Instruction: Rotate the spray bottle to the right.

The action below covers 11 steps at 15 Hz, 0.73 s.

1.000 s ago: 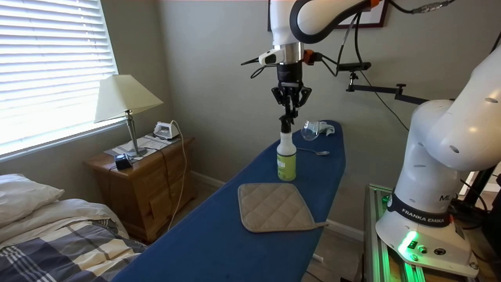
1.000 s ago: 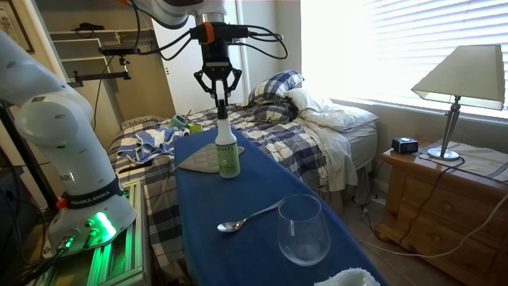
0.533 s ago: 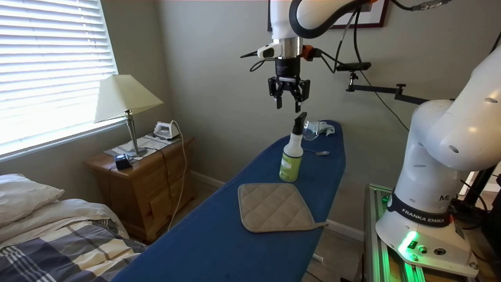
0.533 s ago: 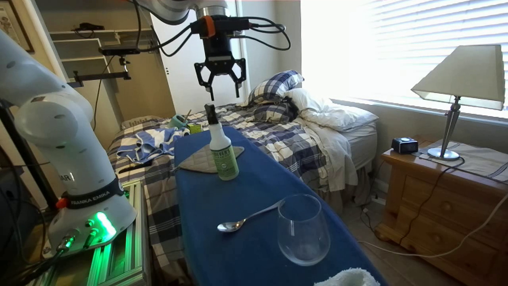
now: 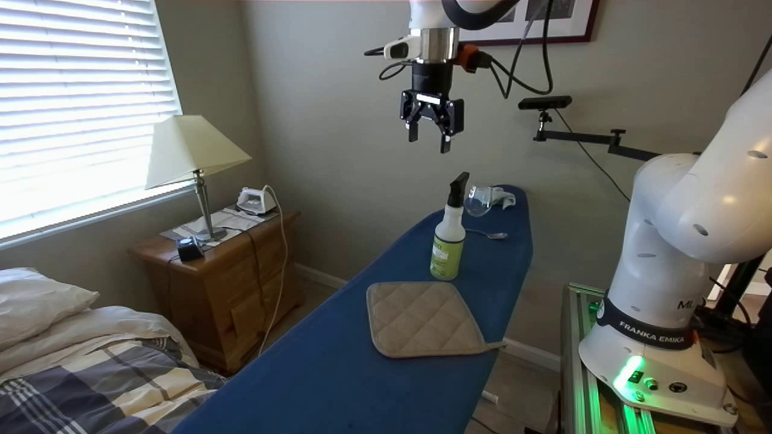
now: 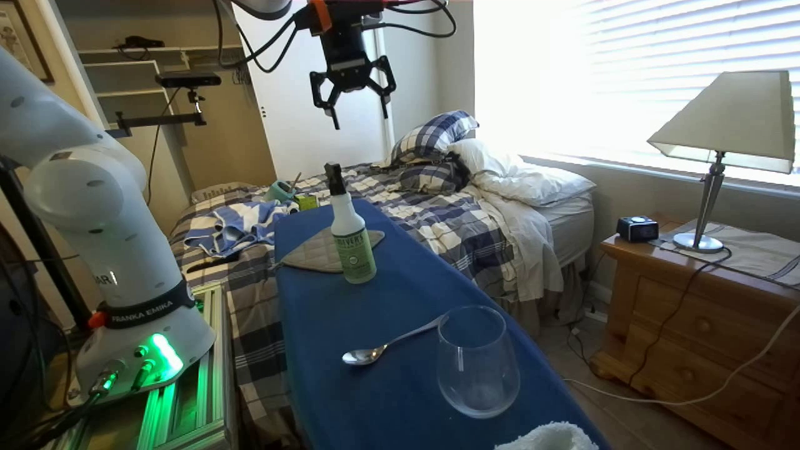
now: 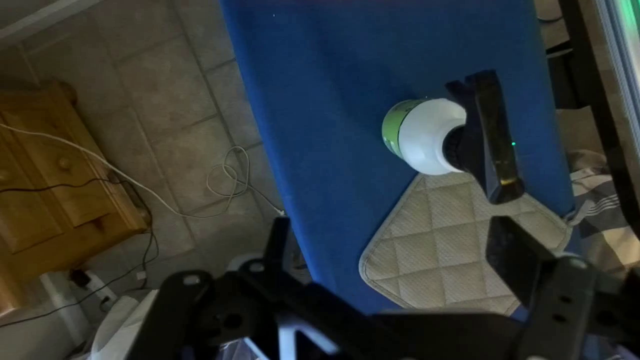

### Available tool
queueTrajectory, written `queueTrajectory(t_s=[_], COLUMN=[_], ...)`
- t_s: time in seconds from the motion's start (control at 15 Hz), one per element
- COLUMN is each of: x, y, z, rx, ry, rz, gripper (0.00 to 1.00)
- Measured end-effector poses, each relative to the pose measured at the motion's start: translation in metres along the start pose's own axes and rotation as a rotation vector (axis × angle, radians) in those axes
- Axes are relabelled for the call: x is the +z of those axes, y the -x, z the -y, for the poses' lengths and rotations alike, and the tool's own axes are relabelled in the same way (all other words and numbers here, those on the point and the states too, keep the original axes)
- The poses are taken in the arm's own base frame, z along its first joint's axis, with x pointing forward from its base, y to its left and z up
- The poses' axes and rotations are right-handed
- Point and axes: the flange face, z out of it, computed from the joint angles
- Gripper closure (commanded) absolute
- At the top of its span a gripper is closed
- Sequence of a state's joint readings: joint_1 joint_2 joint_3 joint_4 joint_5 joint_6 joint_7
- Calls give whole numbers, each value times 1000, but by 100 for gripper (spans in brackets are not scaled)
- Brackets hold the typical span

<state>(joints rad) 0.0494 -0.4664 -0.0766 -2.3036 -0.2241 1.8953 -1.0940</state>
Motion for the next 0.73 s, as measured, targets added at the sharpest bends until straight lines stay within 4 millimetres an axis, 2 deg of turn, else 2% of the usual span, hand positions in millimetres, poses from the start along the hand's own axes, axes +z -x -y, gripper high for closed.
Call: queueTrajectory(t_s=[0.33, 0.73], x=[-26, -29], y=[-6, -6], z=[-1, -1], rx=[52, 62], ry=[13, 13], rz=[7, 8], gripper=[0, 0])
